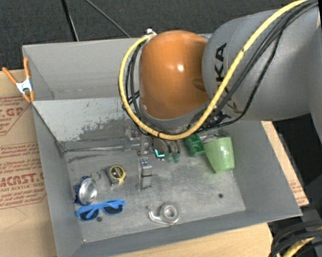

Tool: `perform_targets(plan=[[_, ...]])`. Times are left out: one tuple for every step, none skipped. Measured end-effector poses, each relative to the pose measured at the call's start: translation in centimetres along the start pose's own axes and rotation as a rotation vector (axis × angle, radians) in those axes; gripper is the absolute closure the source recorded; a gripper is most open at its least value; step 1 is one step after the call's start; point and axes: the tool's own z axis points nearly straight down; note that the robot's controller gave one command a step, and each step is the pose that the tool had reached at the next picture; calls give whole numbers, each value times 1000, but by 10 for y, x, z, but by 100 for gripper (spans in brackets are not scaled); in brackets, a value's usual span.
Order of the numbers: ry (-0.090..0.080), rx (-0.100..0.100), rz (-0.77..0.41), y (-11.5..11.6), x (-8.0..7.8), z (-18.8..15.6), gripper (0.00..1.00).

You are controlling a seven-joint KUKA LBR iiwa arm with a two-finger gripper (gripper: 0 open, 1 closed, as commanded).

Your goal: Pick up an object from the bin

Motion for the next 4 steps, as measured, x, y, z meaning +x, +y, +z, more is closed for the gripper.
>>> perform_targets(plan=[[-3, 0, -333, 31, -24, 157, 0], [-3, -4, -403, 89, 40, 156, 0], [-6, 0, -395, 84, 36, 156, 100], [-17, -1, -381, 85, 36, -2, 100]])
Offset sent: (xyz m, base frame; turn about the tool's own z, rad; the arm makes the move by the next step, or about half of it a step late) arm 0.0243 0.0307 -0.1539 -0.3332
